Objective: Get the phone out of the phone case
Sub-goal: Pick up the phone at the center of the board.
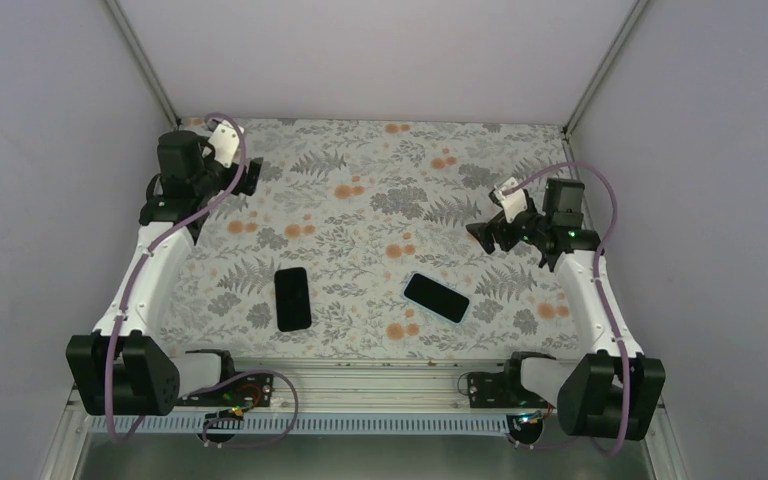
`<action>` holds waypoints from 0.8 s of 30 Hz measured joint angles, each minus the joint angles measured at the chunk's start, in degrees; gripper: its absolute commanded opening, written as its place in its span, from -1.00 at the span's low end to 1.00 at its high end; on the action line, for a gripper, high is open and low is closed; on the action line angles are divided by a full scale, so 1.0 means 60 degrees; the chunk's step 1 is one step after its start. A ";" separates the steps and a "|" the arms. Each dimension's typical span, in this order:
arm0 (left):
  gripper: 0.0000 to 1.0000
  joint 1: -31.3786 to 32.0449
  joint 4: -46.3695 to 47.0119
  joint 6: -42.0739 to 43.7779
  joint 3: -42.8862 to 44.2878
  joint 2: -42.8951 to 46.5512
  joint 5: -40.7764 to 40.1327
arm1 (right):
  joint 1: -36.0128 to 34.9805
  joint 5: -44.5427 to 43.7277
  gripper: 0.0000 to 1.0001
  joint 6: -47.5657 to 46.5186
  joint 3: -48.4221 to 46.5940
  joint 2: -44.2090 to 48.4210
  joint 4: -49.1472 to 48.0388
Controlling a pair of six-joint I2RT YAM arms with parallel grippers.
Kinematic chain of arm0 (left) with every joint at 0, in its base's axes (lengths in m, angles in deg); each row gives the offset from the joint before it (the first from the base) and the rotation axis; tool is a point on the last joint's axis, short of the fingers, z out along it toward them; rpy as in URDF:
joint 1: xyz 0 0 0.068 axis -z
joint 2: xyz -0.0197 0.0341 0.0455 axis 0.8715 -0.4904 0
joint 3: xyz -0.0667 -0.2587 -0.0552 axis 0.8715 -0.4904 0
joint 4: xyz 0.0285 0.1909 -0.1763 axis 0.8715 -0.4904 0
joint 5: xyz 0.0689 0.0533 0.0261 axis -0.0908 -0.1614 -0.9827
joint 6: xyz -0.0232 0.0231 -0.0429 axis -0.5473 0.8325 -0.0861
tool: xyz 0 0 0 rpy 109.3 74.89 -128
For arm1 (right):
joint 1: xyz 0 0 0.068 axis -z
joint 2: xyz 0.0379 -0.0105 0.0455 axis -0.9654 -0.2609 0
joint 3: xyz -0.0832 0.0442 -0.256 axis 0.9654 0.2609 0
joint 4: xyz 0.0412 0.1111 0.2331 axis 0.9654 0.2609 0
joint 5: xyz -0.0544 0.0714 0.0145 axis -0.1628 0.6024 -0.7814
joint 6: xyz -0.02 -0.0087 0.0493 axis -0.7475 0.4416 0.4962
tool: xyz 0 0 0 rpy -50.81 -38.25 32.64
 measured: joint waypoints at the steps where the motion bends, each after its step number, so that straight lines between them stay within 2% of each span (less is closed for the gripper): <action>1: 1.00 0.0000 -0.0058 0.0004 0.0011 0.0036 0.0000 | -0.0040 -0.0073 1.00 -0.0073 0.0000 0.0011 0.0087; 6: 1.00 0.0004 -0.0215 0.0069 0.0160 0.0062 0.0004 | -0.0605 -0.0568 1.00 -0.0634 0.0000 0.0018 0.0780; 10: 1.00 0.0004 -0.0313 0.0175 0.0160 0.0062 0.0033 | -0.2783 -0.1770 1.00 -0.0958 0.0237 0.0015 0.1315; 15: 1.00 0.0004 -0.0415 0.0215 0.0160 0.0051 0.0102 | -0.4605 -0.3056 1.00 -0.0958 0.0484 -0.0652 0.2047; 19: 1.00 0.0004 -0.0463 0.0229 0.0160 0.0044 0.0135 | -0.5056 -0.3942 1.00 -0.0736 0.0561 -0.1814 0.2233; 24: 1.00 0.0004 -0.0488 0.0310 0.0149 0.0044 0.0131 | -0.5315 -0.4309 1.00 -0.0532 0.0667 -0.2852 0.2503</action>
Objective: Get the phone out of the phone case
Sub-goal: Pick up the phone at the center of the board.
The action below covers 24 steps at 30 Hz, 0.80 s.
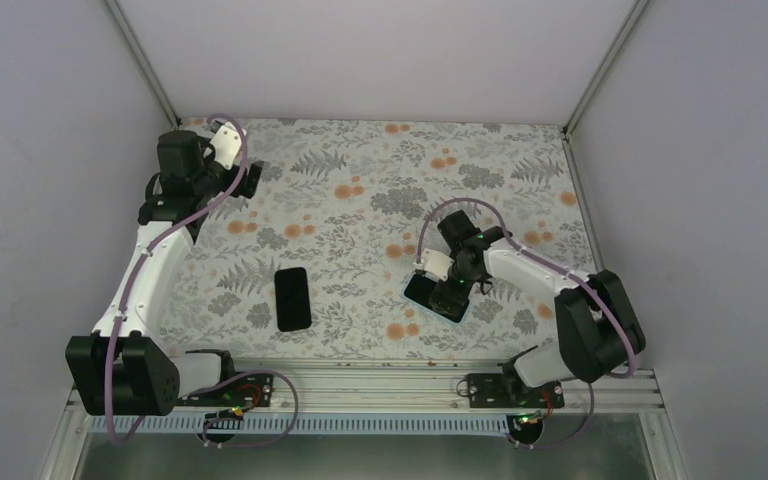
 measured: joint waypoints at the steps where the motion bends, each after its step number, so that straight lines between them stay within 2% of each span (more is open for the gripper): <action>1: 1.00 0.0000 -0.0004 0.0022 -0.0004 0.0000 -0.0004 | -0.0084 0.0004 1.00 0.0058 0.0000 -0.0117 0.0040; 11: 1.00 0.0000 -0.0011 0.0182 -0.0135 -0.0157 -0.0040 | -0.0404 0.0288 1.00 0.0514 -0.0026 -0.0495 0.0382; 24: 1.00 0.0160 -0.0066 0.0189 -0.0215 -0.0805 0.0080 | -0.1169 -0.1049 1.00 0.0780 0.0729 -0.0495 -0.0619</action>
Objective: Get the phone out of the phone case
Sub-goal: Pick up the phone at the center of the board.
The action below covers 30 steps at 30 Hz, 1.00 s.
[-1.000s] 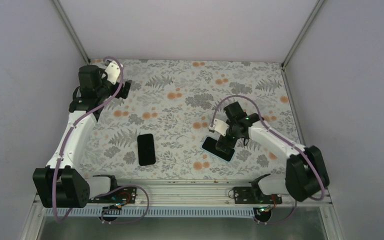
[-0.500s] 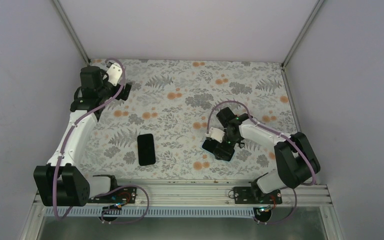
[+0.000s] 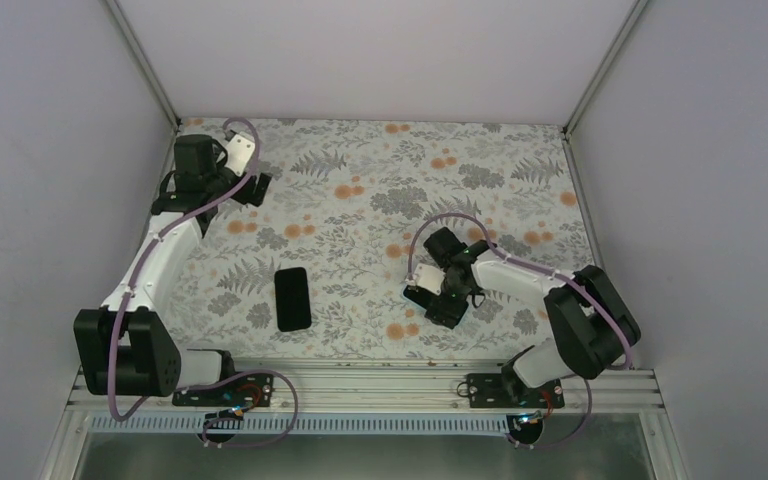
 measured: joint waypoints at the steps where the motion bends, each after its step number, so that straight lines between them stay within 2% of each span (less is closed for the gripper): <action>1: 1.00 0.0026 -0.0040 0.0004 0.0000 -0.0033 0.0004 | 0.0000 0.0007 0.99 0.0000 0.0036 0.0044 -0.0029; 5: 1.00 0.0178 -0.0076 0.0044 0.0000 -0.0044 0.0051 | 0.0000 0.0033 0.85 0.0004 0.0120 0.0135 -0.0120; 7: 1.00 0.0339 -0.0106 0.0095 0.0007 -0.0062 0.0080 | 0.0000 0.0055 0.65 0.0033 0.0120 0.0106 -0.0127; 9: 1.00 0.0656 -0.0219 0.0219 0.0073 -0.0131 0.0131 | 0.0000 0.0091 0.43 0.0084 0.0084 0.0047 -0.0127; 15: 1.00 0.1963 -0.1290 0.0838 0.1042 -0.0951 0.0958 | 0.0000 0.0055 0.18 0.0124 -0.0047 -0.0025 -0.0047; 21: 1.00 0.2455 -0.3504 0.1759 0.2892 -0.2641 0.3486 | 0.0000 -0.0178 0.15 0.0178 -0.0361 -0.0007 -0.0127; 25: 1.00 0.2455 -0.5431 0.2575 0.4222 -0.4255 0.5552 | 0.0004 -0.0433 0.14 0.0106 -0.0940 0.0266 -0.0517; 30: 1.00 0.2459 -0.7515 0.3362 0.5883 -0.6524 0.7118 | 0.0000 -0.0583 0.12 -0.0044 -0.2149 0.0328 -0.1093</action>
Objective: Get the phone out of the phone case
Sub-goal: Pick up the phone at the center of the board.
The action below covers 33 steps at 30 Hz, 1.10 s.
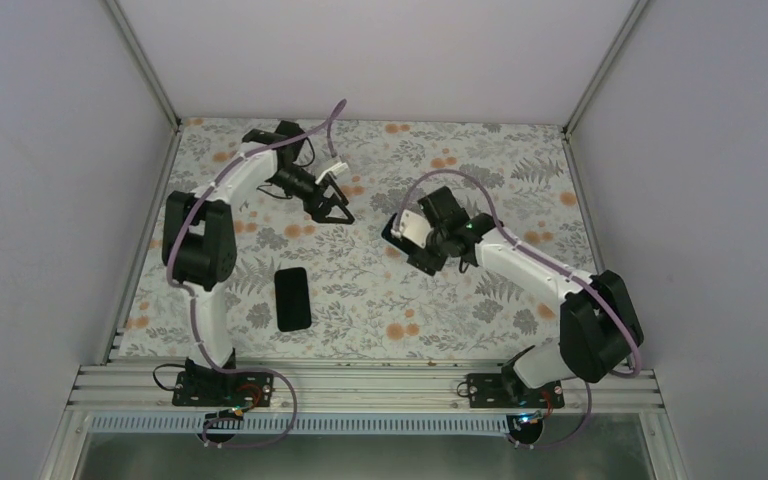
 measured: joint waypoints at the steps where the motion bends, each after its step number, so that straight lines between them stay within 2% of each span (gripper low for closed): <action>1: 1.00 0.0004 -0.0313 0.0109 0.0233 -0.0324 0.0237 | 0.0000 -0.0036 0.12 -0.0025 -0.0244 -0.0044 -0.0160; 5: 1.00 0.0004 -0.1031 0.0120 0.0889 -0.0965 0.0907 | -0.0015 -0.0124 0.16 -0.0149 -0.1078 -0.0474 -0.0736; 9: 1.00 0.0018 -0.0889 -0.0423 0.1137 -0.1060 0.1264 | -0.0113 -0.0222 0.12 -0.0229 -0.1861 -0.1169 -0.0984; 23: 1.00 0.0120 -0.0135 -0.2353 0.2809 -0.2240 0.0958 | -0.0437 -0.0306 0.15 -0.0306 -0.2929 -0.1920 -0.1370; 25: 0.89 0.0113 -0.0076 -0.2517 0.3020 -0.2382 0.0903 | -0.0503 -0.0306 0.15 -0.0350 -0.2943 -0.1960 -0.1359; 28: 0.46 0.0120 -0.0058 -0.2692 0.3191 -0.2510 0.0856 | -0.0528 -0.0317 0.13 -0.0382 -0.2951 -0.1993 -0.1355; 33: 0.03 0.0149 -0.0532 -0.2535 0.3632 -0.2663 0.0969 | -0.0546 -0.0568 0.13 -0.0372 -0.2973 -0.1993 -0.1490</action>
